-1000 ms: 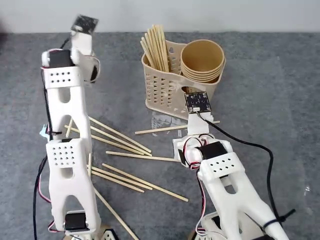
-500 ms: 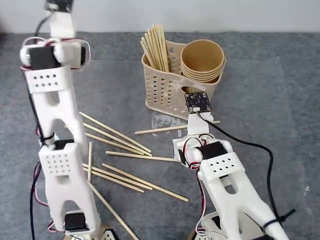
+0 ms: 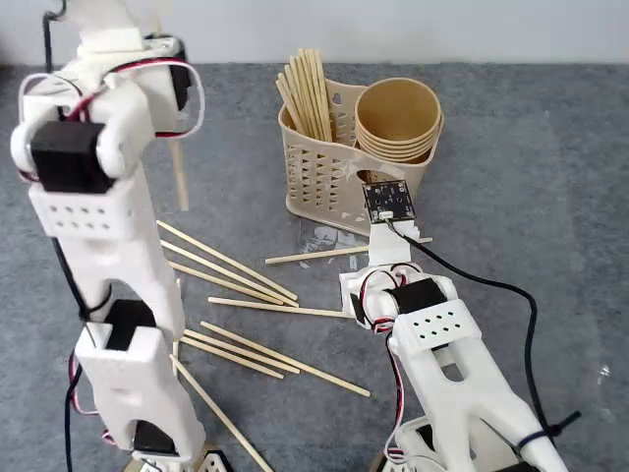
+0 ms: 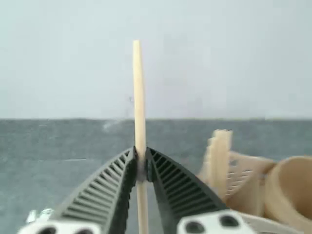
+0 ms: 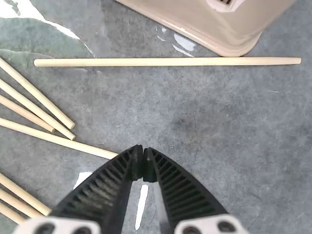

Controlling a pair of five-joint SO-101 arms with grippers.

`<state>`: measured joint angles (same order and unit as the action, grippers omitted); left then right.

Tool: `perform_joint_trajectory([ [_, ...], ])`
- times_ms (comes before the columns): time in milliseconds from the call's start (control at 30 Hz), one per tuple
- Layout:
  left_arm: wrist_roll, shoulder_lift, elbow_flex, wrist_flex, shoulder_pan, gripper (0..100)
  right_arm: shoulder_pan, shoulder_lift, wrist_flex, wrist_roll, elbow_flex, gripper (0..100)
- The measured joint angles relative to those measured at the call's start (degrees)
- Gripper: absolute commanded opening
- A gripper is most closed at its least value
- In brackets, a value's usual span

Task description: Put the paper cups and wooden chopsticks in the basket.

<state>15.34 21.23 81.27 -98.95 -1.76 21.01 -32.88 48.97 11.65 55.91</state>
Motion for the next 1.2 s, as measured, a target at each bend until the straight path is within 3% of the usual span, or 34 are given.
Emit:
perform_joint_trajectory([
  [333,4.8,-1.4,0.4,10.4,-8.4,1,0.0,0.0,0.0,0.0,0.0,0.9],
  [567,4.8,-1.4,9.8,4.5,-14.2,1,0.0,0.0,0.0,0.0,0.0,0.9],
  [867,4.8,-1.5,11.3,-0.4,-14.4,1,0.0,0.0,0.0,0.0,0.0,0.9],
  [1200,4.1,-7.2,11.3,-0.5,-13.5,1,0.0,0.0,0.0,0.0,0.0,0.9],
])
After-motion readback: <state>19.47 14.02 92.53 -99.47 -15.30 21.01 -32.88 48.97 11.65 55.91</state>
